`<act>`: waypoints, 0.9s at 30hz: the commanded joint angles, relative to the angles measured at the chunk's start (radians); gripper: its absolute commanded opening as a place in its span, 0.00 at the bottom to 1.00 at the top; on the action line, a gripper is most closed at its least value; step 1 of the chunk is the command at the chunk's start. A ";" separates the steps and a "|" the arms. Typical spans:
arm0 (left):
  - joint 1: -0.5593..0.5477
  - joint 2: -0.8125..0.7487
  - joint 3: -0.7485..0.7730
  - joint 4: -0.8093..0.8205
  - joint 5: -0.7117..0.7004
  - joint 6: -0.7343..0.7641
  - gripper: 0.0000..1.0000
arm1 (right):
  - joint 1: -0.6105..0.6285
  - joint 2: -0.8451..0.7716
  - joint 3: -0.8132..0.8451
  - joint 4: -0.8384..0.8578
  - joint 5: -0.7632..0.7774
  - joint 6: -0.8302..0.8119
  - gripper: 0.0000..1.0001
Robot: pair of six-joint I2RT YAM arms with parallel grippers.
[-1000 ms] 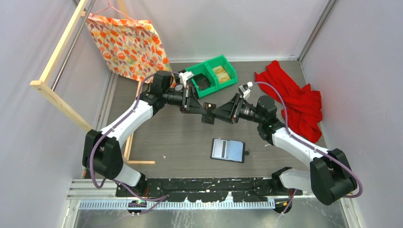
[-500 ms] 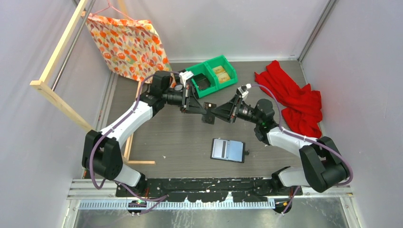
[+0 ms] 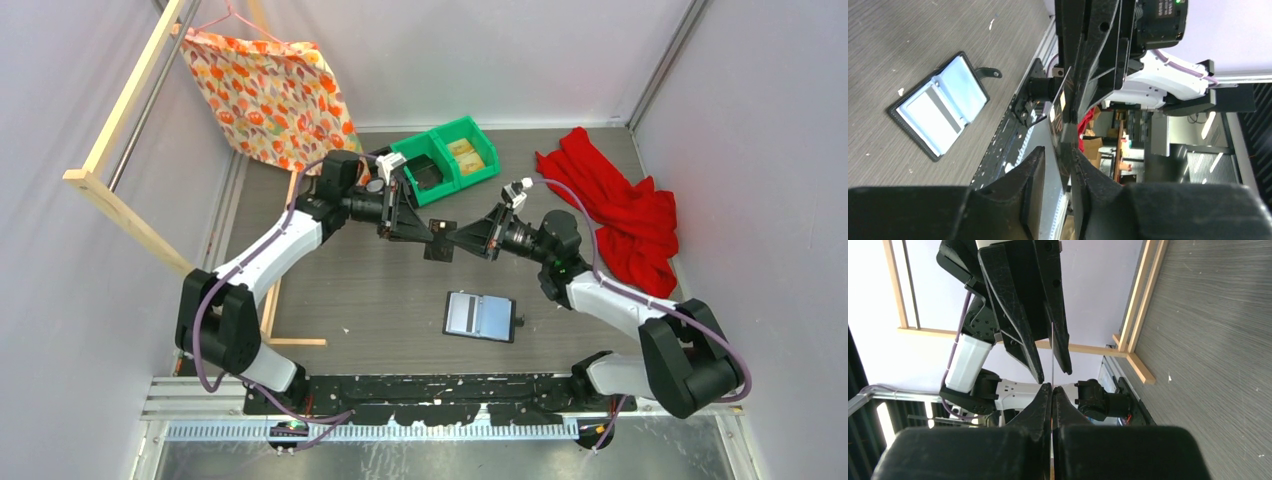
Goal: Take the credit cards out of the card holder
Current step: Place the credit card in the storage box.
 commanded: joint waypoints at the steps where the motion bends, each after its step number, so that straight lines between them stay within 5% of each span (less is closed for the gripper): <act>1: 0.014 -0.006 0.077 -0.127 -0.024 0.111 0.33 | -0.005 -0.062 0.013 -0.118 0.045 -0.077 0.01; 7: 0.032 -0.011 0.255 -0.615 -0.326 0.407 0.37 | -0.022 -0.122 0.038 -0.323 0.177 -0.165 0.01; 11: 0.044 -0.075 0.316 -0.797 -0.663 0.441 0.37 | -0.020 -0.135 0.144 -0.581 0.401 -0.241 0.01; 17: 0.044 -0.304 0.218 -0.769 -0.947 0.303 0.37 | 0.038 0.065 0.430 -0.800 0.769 -0.253 0.01; 22: 0.043 -0.488 0.110 -0.742 -0.935 0.136 0.44 | 0.083 0.326 0.653 -0.777 0.982 -0.221 0.01; 27: 0.043 -0.687 0.019 -0.717 -0.983 0.118 0.45 | 0.094 0.618 0.927 -0.798 1.033 -0.203 0.01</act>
